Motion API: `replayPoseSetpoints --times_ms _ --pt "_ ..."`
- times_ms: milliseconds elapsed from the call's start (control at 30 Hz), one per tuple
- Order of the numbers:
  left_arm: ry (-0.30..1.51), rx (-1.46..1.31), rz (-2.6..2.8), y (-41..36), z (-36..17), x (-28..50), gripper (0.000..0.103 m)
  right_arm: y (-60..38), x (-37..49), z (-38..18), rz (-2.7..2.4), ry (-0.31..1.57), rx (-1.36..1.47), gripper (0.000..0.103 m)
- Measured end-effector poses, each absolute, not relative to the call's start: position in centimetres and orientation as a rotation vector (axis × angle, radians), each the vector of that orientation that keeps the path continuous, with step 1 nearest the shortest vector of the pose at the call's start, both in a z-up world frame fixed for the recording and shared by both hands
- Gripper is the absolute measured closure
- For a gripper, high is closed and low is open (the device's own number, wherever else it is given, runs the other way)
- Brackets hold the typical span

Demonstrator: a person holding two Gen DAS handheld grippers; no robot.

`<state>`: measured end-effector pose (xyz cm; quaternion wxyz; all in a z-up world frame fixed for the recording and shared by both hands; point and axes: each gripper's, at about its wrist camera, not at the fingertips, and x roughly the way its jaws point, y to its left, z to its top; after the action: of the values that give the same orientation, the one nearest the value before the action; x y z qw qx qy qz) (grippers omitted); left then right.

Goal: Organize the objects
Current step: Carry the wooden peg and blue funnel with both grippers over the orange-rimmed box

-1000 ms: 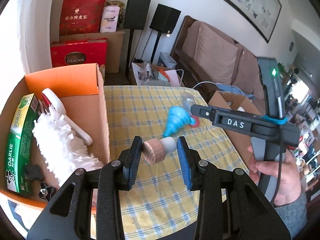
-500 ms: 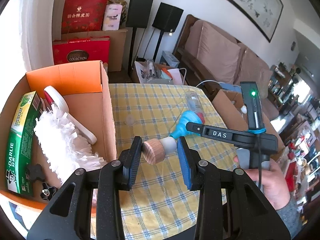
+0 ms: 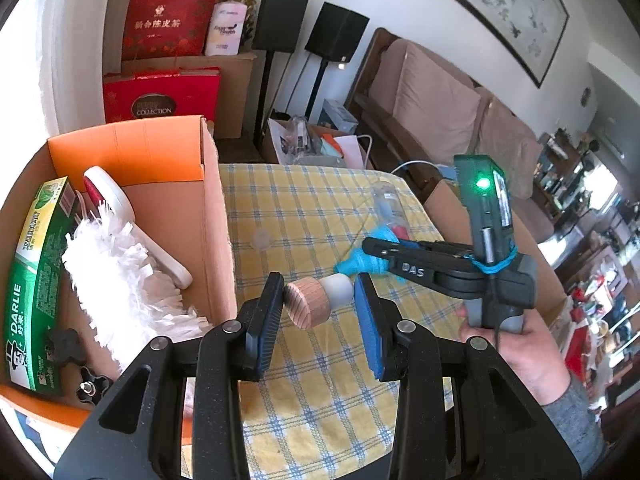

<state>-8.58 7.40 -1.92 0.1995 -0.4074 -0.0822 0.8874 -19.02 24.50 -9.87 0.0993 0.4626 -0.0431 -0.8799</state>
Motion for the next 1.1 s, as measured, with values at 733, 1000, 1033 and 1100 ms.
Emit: replayPoseSetpoints --times_ms 733,1000,1033,1100 --pt "-0.271 -1.095 2.545 3.8 0.4 -7.5 0.069 21.7 -15.7 -1.0 -2.55 -0.225 1.128 0.096" --pt "-0.301 -1.12 2.602 -0.2 0.2 -7.4 0.069 17.5 -14.6 1.7 -2.511 -0.18 1.049 0.096" --pt "-0.303 -1.124 2.61 -0.7 0.1 -7.4 0.069 17.1 -14.5 1.8 -2.505 -0.179 1.043 0.096" --pt "-0.312 -1.138 2.625 -2.0 -0.2 -7.4 0.069 16.0 -14.4 1.9 -2.489 -0.174 1.032 0.096"
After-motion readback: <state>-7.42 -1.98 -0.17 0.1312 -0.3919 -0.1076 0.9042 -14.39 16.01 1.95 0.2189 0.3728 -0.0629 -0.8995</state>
